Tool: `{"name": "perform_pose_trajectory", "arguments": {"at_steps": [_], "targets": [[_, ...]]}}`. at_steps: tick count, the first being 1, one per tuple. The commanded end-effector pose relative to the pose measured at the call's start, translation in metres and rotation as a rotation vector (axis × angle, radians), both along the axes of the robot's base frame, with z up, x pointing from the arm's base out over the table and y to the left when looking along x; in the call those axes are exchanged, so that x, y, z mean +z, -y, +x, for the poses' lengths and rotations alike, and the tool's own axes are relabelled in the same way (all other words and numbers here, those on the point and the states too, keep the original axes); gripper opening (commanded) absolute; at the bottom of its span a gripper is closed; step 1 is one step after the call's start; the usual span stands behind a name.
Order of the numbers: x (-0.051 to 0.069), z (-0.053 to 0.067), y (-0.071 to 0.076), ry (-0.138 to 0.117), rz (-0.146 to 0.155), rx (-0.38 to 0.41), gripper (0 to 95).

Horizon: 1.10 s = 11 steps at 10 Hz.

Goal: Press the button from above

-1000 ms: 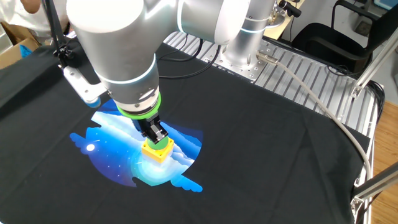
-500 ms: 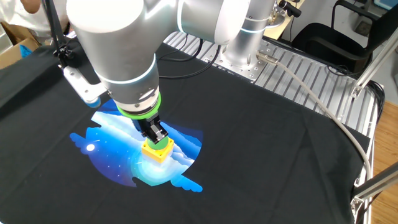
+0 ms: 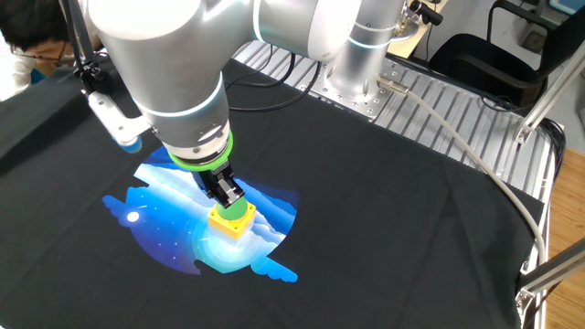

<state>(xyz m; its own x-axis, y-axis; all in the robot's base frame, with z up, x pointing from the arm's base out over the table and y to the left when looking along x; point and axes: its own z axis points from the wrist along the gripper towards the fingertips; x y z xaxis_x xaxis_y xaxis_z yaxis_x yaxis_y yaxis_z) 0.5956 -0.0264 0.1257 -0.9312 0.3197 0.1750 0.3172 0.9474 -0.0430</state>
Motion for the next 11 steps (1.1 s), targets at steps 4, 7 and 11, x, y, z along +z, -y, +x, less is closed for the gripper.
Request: {"name": "perform_pose_trajectory", "arguments": {"at_steps": [4, 7, 11], "targets": [[0.0, -0.0001, 0.0003, 0.001, -0.001, 0.0, 0.0], [0.0002, -0.0003, 0.0003, -0.002, 0.0, 0.0, 0.0], [-0.0002, -0.0004, 0.0004, -0.01, 0.002, 0.006, 0.0]]}}
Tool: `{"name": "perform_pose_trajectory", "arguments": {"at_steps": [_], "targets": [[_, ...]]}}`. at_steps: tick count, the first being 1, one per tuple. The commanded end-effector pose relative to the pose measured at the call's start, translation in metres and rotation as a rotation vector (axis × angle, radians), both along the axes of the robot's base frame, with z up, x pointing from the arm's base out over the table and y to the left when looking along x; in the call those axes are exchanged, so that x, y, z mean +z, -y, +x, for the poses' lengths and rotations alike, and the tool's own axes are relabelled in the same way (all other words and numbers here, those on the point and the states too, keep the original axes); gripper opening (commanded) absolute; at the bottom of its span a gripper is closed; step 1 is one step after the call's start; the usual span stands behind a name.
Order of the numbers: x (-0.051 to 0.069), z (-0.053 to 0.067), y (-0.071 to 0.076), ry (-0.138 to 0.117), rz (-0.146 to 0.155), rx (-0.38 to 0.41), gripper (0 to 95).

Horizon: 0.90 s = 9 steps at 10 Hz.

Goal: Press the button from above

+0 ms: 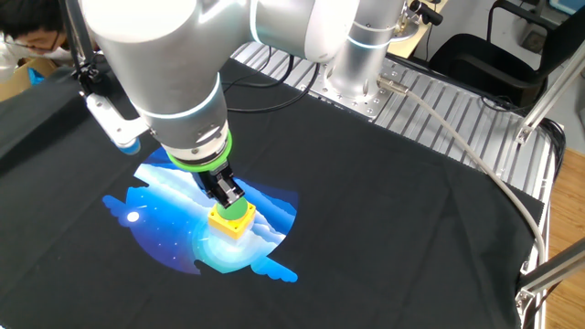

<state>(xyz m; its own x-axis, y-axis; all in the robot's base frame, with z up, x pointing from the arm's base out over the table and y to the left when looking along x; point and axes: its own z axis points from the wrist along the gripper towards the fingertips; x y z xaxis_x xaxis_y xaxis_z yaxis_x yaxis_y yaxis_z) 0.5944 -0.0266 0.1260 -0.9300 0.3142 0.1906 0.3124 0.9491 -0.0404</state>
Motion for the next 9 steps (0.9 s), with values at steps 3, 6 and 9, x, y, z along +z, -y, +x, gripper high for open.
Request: {"name": "perform_pose_trajectory", "arguments": {"at_steps": [3, 6, 9], "targets": [[-0.002, 0.001, 0.0, -0.002, -0.001, -0.005, 0.0], [-0.008, -0.006, -0.006, -0.001, -0.002, -0.014, 0.0], [-0.021, -0.011, -0.006, -0.004, -0.024, 0.01, 0.0]]}}
